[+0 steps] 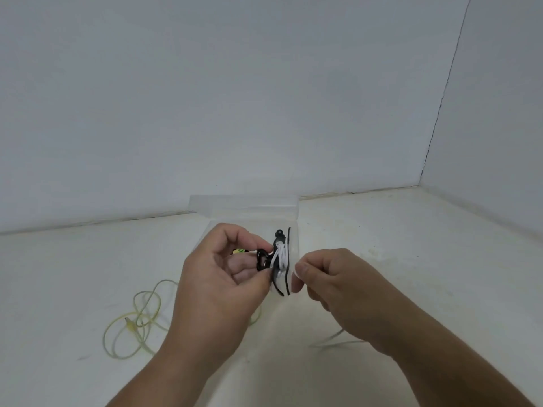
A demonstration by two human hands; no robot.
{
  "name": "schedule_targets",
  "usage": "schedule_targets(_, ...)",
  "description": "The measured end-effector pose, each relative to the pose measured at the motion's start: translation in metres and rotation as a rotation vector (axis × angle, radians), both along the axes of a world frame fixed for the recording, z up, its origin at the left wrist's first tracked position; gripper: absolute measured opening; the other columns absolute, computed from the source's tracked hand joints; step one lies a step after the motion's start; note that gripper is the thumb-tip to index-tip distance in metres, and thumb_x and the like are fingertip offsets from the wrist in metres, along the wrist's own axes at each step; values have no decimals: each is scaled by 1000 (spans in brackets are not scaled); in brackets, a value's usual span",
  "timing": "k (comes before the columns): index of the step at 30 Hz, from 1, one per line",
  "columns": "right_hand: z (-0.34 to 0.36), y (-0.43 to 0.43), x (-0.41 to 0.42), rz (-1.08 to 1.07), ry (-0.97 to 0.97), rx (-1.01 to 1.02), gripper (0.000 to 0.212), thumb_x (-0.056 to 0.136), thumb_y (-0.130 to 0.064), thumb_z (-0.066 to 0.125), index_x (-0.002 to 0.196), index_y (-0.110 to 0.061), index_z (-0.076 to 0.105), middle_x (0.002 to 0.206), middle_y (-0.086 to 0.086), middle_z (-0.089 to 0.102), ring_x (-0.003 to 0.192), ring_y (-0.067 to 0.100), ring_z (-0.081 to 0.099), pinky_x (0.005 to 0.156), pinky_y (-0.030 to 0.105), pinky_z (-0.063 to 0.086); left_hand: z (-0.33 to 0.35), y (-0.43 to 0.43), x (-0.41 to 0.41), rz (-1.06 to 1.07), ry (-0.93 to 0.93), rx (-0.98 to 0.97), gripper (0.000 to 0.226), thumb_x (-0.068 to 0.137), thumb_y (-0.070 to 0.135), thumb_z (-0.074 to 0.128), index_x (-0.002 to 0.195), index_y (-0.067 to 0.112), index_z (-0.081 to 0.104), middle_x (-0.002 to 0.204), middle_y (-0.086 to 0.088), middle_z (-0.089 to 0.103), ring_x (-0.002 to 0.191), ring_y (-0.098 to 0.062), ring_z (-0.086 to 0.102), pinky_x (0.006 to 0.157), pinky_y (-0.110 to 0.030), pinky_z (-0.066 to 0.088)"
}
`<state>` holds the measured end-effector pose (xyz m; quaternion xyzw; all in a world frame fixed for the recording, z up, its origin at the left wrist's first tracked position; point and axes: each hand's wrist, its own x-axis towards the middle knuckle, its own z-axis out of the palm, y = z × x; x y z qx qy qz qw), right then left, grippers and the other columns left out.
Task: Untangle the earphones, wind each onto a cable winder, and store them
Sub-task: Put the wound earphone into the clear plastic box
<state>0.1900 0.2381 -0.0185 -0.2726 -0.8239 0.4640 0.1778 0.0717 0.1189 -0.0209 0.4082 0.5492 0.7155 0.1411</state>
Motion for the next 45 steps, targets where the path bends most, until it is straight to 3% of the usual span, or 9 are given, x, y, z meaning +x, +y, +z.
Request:
schedule_targets(3,1,-2,0,36,2,-13,36,103,-28,47,75,-15,66,48,-13,39,47,10,30,50,23,29,-1,1,-1,39,6,18,33,65,-1,76,75,27,63,82,-17,66,54,-16,51,53,-26,38)
schedule_targets(6,3,-1,2,24,6,31,35,102,-27,48,75,-15,67,48,-11,40,45,9,30,46,18,28,-2,1,-1,83,0,10,40,69,-8,80,76,28,62,74,-10,68,56,-20,52,60,-33,39)
schedule_targets(16,4,-6,1,47,12,7,21,100,-23,54,84,-20,67,46,-9,46,40,7,33,43,15,30,-4,1,-1,160,7,-22,37,78,-9,73,82,26,61,65,-8,70,57,-24,59,57,-28,44)
schedule_targets(19,0,-9,-1,91,-9,-40,22,101,-19,51,83,-20,63,49,-7,51,45,11,41,49,18,37,-5,1,1,161,-1,-9,35,78,-10,71,85,23,60,73,-5,74,63,-28,69,59,-30,49)
schedule_targets(23,-1,-10,-2,159,80,-256,31,103,-12,48,80,-14,68,54,-3,47,54,16,48,65,28,43,-6,2,0,193,12,10,32,79,-13,69,90,15,59,72,0,74,59,-15,68,57,-21,49)
schedule_targets(27,0,-11,1,240,76,-314,31,103,-12,48,86,-9,75,61,4,43,58,15,46,67,25,42,-8,1,-2,296,165,-5,37,78,-9,73,86,26,63,78,8,69,70,-7,64,68,-16,49)
schedule_targets(34,6,-16,4,277,-77,-47,22,97,-34,59,86,-27,77,60,0,51,53,7,44,57,20,37,-10,0,-4,394,350,-53,46,76,-6,73,87,36,60,91,15,70,91,-10,69,76,-14,50)
schedule_targets(40,8,-13,3,252,74,-111,33,103,-22,49,83,-18,75,61,-4,55,66,10,57,77,26,43,-7,-2,-6,470,657,-89,53,72,-9,75,88,37,56,91,18,63,88,-3,64,77,-9,46)
schedule_targets(45,14,-10,7,183,188,-68,31,99,-22,53,77,-17,75,57,-3,53,61,10,55,67,20,45,-8,-2,-5,433,821,-143,39,75,-3,77,92,28,61,89,18,59,84,-2,60,72,-20,47)
